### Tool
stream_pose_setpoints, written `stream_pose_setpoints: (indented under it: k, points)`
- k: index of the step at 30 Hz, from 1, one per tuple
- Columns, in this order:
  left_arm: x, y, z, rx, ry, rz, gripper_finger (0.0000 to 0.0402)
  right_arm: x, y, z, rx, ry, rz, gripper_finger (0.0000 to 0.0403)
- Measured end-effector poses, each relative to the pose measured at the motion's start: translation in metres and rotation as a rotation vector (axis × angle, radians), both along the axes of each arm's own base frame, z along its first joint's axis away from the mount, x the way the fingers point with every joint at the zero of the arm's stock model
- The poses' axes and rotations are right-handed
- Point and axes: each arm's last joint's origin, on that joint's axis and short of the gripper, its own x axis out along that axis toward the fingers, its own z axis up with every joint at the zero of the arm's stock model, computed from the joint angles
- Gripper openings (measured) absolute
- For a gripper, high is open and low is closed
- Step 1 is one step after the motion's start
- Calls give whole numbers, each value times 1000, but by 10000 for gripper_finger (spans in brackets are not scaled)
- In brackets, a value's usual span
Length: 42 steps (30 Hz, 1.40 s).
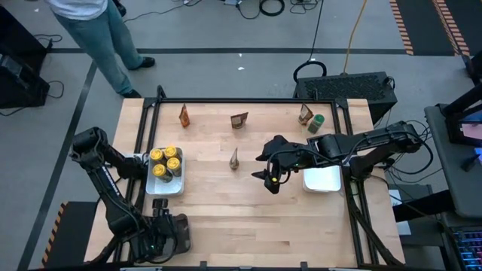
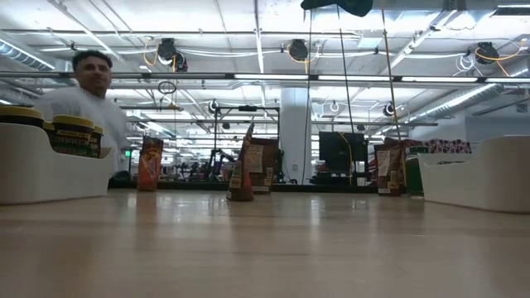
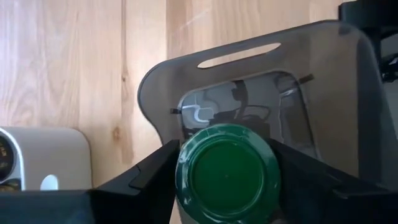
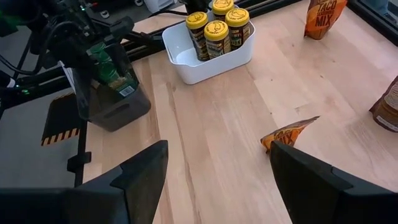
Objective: Sort spices by type
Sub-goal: Put the bottom green seasoning bottle into the black bin
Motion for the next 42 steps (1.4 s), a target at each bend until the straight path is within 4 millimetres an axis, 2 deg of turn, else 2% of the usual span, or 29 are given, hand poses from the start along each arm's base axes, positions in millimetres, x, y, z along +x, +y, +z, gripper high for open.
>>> stream_pose_setpoints:
  k: [9, 27, 42]
  points:
    - [-1, 1, 0, 2, 8, -2, 267, 0, 0, 0, 0, 0, 1, 265]
    - [0, -1, 3, -65, 88, 21, 269, 0, 0, 0, -3, 1, 3, 265]
    - [7, 13, 1, -55, 196, 124, 269, 0, 0, 0, -3, 1, 3, 265]
